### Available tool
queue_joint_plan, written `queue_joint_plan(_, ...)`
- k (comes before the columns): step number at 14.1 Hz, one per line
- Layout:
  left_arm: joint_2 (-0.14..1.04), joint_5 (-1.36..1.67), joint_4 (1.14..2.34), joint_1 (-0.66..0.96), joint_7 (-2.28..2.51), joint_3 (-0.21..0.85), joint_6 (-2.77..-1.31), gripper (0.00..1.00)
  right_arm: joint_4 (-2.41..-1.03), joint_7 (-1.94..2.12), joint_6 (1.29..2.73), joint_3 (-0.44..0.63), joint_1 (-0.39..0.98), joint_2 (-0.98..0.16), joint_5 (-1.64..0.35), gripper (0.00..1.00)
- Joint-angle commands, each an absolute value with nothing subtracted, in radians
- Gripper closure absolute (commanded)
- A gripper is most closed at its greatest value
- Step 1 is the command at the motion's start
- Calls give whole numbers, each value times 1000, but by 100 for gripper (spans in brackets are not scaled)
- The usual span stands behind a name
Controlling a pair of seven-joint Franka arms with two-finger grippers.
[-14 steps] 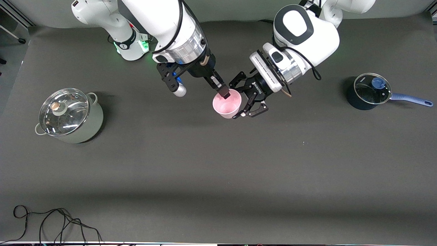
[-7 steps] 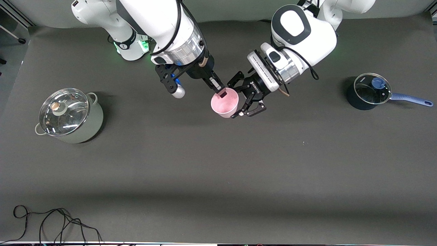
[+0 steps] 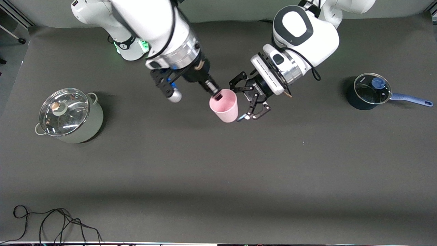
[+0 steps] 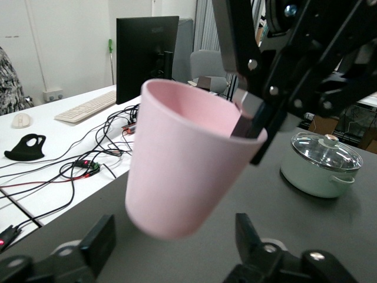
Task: Transfer pink cup from left to right arm
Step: 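Open the left gripper and withdraw while the right gripper carries the cup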
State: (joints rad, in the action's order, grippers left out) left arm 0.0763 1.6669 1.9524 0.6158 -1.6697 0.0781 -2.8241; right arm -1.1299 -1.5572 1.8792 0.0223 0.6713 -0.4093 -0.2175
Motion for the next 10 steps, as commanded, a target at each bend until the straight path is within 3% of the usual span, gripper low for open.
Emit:
queue_joint_plan(1,69,1683,1947,615,-1647,77,-2830,1,-1115,-1477,1865,21,647,-420,-222,100)
queue_joint_plan(10,80,1666,2009,476,-1476,71,-2749,0,-1190,-941,1662,23,381,-408,-225,100)
